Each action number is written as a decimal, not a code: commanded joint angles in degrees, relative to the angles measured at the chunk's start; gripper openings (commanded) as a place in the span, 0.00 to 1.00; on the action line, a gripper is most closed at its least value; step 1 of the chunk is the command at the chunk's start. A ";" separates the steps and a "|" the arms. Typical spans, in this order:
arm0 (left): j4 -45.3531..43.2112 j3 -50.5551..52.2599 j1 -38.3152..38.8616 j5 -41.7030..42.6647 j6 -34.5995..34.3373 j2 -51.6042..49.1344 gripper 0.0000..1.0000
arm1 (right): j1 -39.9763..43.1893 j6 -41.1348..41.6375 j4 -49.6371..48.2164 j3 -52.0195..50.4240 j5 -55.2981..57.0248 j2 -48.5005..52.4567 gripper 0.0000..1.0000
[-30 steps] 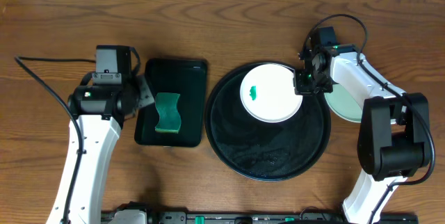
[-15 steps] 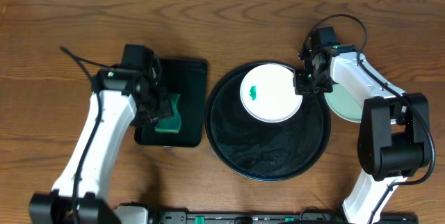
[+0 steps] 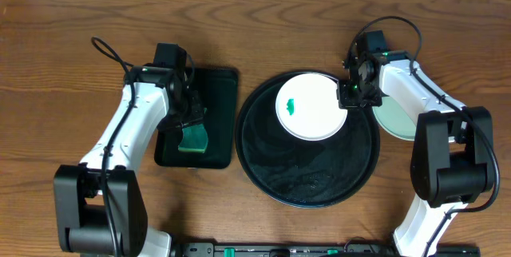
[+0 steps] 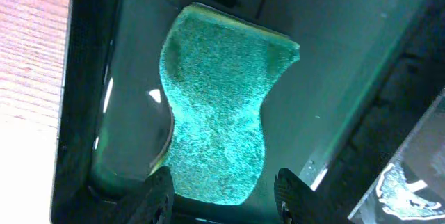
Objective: Clean dirty plates on tray and stack at the side
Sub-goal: 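Lower the left gripper into the sponge tray and grasp the green sponge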
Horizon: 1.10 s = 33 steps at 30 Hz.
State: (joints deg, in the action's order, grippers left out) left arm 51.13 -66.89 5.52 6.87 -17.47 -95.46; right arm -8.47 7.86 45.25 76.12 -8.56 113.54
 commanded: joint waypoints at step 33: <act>-7.54 3.98 0.09 -4.48 -1.03 -5.44 0.50 | -0.26 -0.22 -0.02 -0.15 -0.74 0.02 0.05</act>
State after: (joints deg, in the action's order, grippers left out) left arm 43.46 -63.66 5.52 3.84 -17.47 -100.22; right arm -8.47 7.86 45.25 76.12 -8.56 113.54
